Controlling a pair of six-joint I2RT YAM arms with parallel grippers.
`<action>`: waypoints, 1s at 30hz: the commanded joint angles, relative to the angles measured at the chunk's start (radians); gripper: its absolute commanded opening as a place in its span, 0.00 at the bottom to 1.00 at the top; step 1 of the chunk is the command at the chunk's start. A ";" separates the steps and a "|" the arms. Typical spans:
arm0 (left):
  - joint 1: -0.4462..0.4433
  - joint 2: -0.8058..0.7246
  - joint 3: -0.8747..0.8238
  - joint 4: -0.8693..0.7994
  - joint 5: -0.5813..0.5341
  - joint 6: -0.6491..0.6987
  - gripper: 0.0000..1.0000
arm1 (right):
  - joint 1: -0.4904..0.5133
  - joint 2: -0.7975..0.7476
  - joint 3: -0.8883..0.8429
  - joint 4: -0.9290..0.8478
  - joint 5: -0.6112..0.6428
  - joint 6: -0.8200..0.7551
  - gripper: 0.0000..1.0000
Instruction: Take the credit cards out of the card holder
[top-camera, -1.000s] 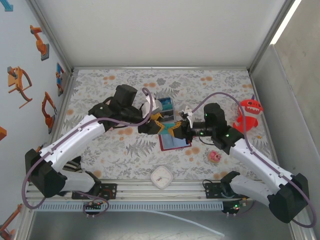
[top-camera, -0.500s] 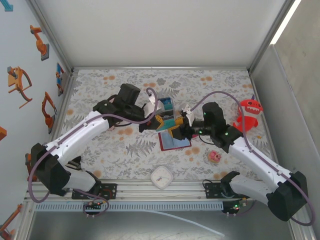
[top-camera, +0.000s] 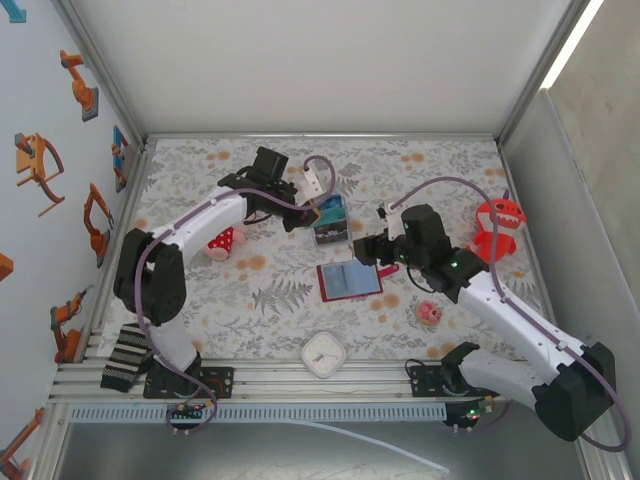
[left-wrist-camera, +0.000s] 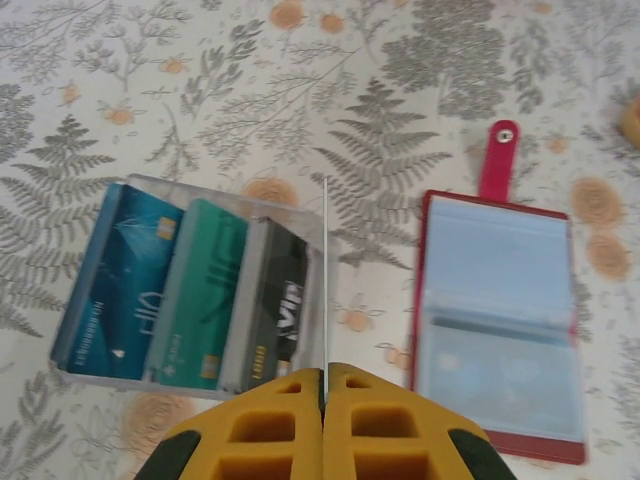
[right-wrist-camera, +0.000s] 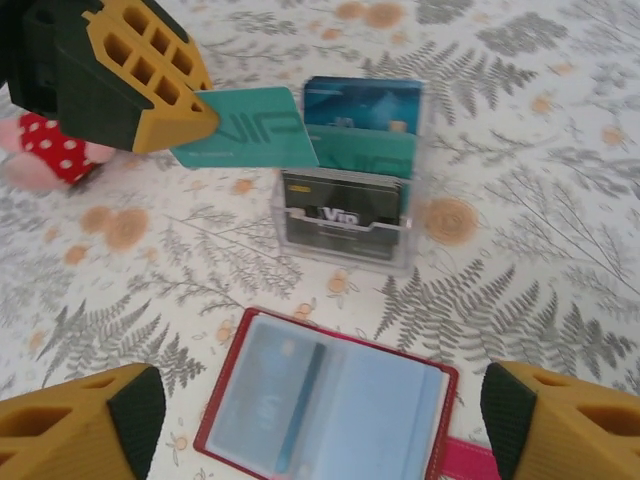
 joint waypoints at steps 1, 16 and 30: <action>0.010 0.053 0.075 0.020 0.011 0.080 0.00 | 0.003 0.011 0.038 -0.060 0.128 0.055 0.84; 0.013 0.257 0.217 0.033 -0.003 0.105 0.00 | 0.003 0.010 0.048 -0.067 0.170 0.088 0.84; 0.020 0.347 0.287 -0.008 -0.013 0.128 0.05 | 0.003 0.011 0.038 -0.060 0.164 0.094 0.84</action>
